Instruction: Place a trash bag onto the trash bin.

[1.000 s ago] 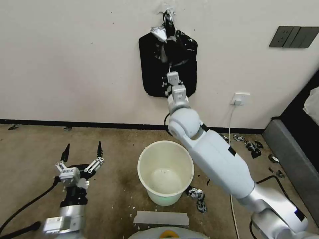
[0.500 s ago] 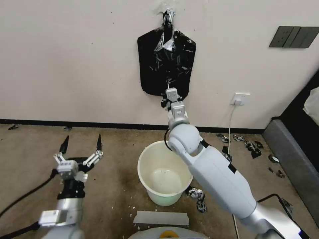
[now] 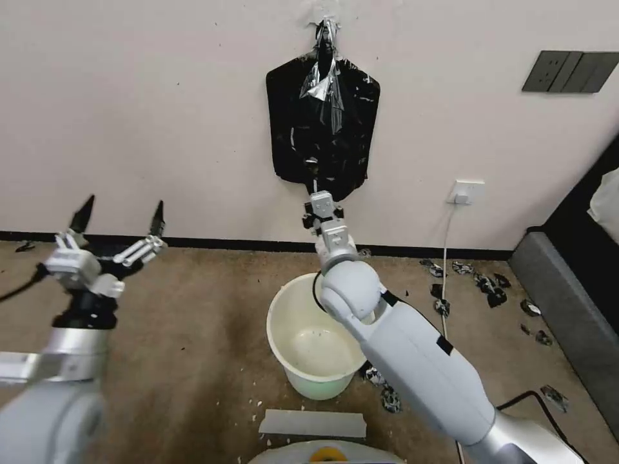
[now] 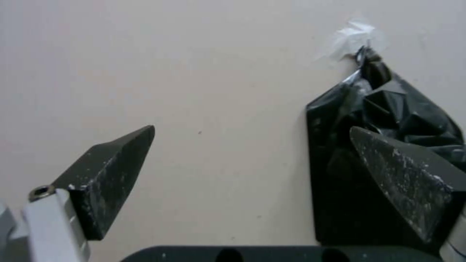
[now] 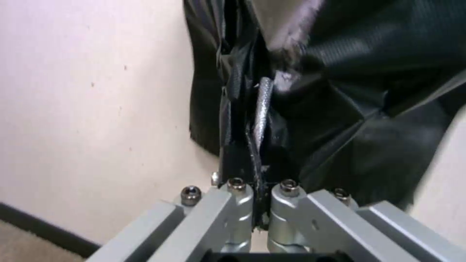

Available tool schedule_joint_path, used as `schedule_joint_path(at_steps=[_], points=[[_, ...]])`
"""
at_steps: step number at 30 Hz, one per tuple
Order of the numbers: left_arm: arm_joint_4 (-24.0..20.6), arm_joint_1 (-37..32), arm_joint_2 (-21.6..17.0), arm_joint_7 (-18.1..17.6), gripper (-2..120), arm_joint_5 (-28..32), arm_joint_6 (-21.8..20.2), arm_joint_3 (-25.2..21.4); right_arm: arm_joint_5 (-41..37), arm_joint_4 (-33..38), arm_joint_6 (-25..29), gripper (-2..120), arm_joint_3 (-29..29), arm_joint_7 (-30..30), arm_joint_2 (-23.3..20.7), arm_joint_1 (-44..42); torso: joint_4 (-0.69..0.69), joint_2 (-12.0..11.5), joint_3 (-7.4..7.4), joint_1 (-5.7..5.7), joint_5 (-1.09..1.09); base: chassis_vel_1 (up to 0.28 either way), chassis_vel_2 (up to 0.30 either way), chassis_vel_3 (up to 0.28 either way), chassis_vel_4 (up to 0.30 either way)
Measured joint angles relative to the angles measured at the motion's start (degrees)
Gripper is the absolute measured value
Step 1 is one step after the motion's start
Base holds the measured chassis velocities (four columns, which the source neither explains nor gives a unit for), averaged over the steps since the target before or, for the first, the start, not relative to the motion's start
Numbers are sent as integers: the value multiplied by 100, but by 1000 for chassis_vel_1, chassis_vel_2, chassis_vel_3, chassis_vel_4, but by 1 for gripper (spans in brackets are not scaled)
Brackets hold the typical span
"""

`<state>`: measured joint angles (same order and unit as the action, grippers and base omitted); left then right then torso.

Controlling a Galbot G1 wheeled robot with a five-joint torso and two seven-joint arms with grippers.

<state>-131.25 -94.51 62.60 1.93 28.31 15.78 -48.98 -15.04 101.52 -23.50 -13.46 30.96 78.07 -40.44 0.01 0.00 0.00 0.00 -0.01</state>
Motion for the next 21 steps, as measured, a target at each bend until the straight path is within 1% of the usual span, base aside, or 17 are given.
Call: schedule_joint_path(at_steps=[1,2,4,5,8,9,10,11,13,14,15,16,17,19,20,21], points=[[27,91,-110,0,100,114,-51,48,12,9,1,0,-10,0,-3,24,-1,0,0,0,1,0,0,0,0],[27,91,-110,0,100,114,-51,48,12,9,1,0,-10,0,-3,24,-1,0,0,0,1,0,0,0,0],[133,304,-396,2,100,416,-138,147,59,50,57,0,-24,-29,-31,79,-1,0,0,0,0,0,0,0,0],[133,304,-396,2,100,416,-138,147,59,50,57,0,-24,-29,-31,79,-1,0,0,0,0,0,0,0,0],[433,668,-937,78,100,994,-152,318,194,80,144,0,-25,-108,-68,139,0,0,0,0,0,0,0,0,0],[433,668,-937,78,100,994,-152,318,194,80,144,0,-25,-108,-68,139,0,0,0,0,0,0,0,0,0],[523,776,-1074,99,100,1151,-154,373,217,84,158,0,-25,-124,-76,151,-1,0,0,0,2,0,0,0,0],[700,1020,-1319,130,100,1419,-172,516,265,89,178,0,-24,-162,-86,166,-1,0,0,0,0,0,0,0,0],[700,1020,-1319,130,100,1419,-172,516,265,89,178,0,-24,-162,-86,166,-1,0,0,0,0,0,0,0,0],[1049,1599,-1758,142,100,1768,-263,901,349,94,212,0,-10,-212,-98,173,0,0,0,0,1,0,0,0,0],[1247,1975,-1951,143,100,1880,-309,1161,369,97,220,0,2,-227,-103,178,-1,0,1,0,0,0,0,0,0],[1247,1975,-1951,143,100,1880,-309,1161,369,97,220,0,2,-227,-103,178,-1,0,1,0,0,0,0,0,0],[1439,2393,-2120,142,100,1969,-344,1452,379,102,224,0,12,-238,-113,181,-1,0,1,0,0,0,0,0,0],[1439,2393,-2120,142,100,1969,-344,1452,379,102,224,0,12,-238,-113,181,-1,0,1,0,0,0,0,0,0],[1798,3303,-2358,132,100,2151,-424,2160,415,110,246,0,24,-270,-132,198,-2,-1,1,0,1,0,0,0,0],[1798,3303,-2358,132,100,2151,-424,2160,415,110,246,0,24,-270,-132,198,-2,-1,1,0,1,0,0,0,0]])
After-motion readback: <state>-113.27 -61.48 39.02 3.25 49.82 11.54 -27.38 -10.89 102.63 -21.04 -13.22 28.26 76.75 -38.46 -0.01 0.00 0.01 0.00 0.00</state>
